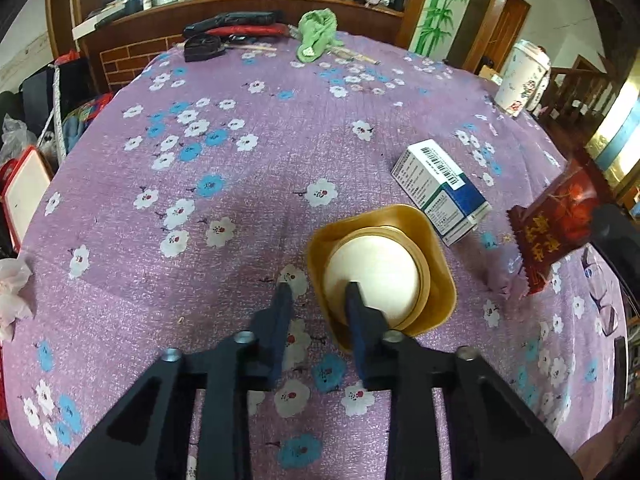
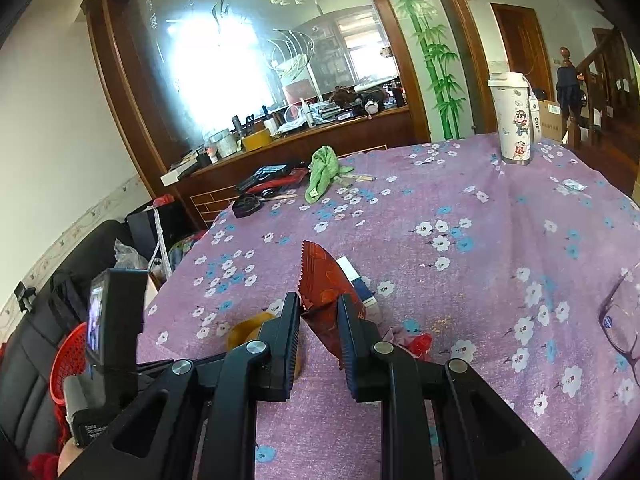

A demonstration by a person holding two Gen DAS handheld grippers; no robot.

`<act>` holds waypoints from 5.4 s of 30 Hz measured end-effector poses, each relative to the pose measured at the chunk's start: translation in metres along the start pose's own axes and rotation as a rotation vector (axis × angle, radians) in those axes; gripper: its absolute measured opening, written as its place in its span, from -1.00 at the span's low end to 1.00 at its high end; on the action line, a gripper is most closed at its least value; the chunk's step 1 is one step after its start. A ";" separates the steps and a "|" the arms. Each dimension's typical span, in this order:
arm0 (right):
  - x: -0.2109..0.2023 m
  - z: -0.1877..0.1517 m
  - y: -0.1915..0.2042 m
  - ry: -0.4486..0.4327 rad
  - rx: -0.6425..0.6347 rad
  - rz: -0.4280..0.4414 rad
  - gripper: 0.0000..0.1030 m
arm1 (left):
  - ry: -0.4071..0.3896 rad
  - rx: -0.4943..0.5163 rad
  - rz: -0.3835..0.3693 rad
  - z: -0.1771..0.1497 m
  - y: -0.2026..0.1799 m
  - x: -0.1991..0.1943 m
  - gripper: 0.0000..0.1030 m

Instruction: Collect trash

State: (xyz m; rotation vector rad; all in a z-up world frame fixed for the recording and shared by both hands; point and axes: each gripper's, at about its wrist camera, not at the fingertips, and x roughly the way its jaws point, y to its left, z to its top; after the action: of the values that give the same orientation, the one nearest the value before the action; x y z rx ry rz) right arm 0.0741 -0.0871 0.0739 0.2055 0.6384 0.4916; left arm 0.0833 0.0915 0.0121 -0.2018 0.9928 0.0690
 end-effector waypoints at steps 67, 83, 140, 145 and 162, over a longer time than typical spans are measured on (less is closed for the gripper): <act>0.014 -0.022 0.037 0.035 -0.150 -0.006 -0.60 | -0.472 0.064 0.302 -0.023 0.016 -0.066 -0.89; 0.010 -0.021 0.039 0.009 -0.167 0.007 -0.60 | -0.467 0.056 0.304 -0.023 0.019 -0.068 -0.89; -0.051 -0.051 0.213 0.181 -0.198 0.362 -0.60 | -0.548 -0.190 0.362 -0.123 0.189 -0.239 -0.88; -0.033 -0.050 0.255 0.224 -0.232 0.430 -0.60 | -0.528 -0.275 0.432 -0.135 0.240 -0.245 -0.88; 0.042 -0.060 0.358 0.342 -0.271 0.537 -0.60 | -0.435 -0.386 0.488 -0.149 0.310 -0.225 -0.88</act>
State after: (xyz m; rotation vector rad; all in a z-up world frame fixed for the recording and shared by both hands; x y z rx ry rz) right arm -0.0675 0.2462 0.1231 0.0309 0.8432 1.1397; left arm -0.2091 0.3726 0.0793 -0.2788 0.5673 0.7251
